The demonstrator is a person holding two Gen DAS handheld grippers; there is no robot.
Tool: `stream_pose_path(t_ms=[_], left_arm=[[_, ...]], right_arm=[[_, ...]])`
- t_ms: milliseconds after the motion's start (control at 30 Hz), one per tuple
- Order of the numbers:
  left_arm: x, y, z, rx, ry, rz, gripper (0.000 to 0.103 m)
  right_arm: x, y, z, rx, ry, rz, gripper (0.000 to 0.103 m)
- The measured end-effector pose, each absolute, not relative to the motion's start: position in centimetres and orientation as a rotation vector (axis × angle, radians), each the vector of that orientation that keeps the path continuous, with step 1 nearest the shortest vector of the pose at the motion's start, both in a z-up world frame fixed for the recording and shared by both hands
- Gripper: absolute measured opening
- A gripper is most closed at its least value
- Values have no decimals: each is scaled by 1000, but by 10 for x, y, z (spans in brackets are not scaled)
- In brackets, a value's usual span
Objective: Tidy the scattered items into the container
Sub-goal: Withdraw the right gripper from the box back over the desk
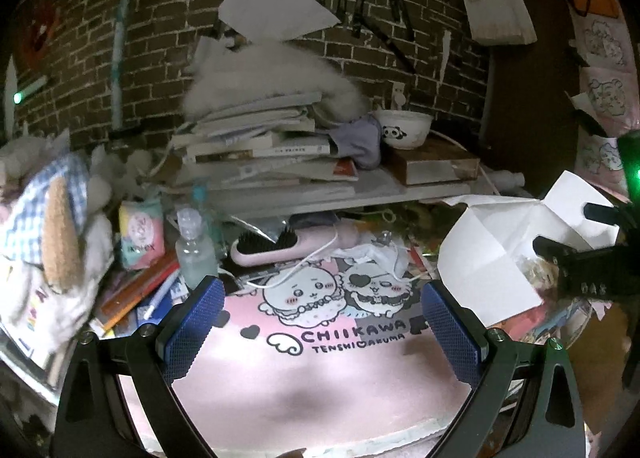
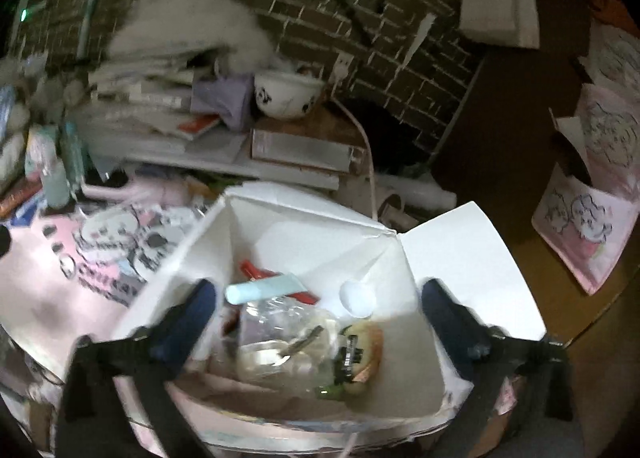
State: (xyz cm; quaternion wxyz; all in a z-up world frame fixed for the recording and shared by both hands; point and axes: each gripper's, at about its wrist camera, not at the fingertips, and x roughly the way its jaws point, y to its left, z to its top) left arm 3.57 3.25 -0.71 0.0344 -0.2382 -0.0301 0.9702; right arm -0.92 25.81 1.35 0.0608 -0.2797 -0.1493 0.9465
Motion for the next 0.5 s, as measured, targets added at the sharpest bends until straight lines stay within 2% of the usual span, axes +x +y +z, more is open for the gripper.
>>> stream_pose_path(t_ms=[267, 500], left_arm=[[36, 39, 4, -770, -96, 3002, 98], [36, 43, 7, -810, -98, 3020, 98]], right_arm=[[15, 257, 26, -718, -248, 2887, 103], [25, 235, 14, -779, -328, 2820, 103]])
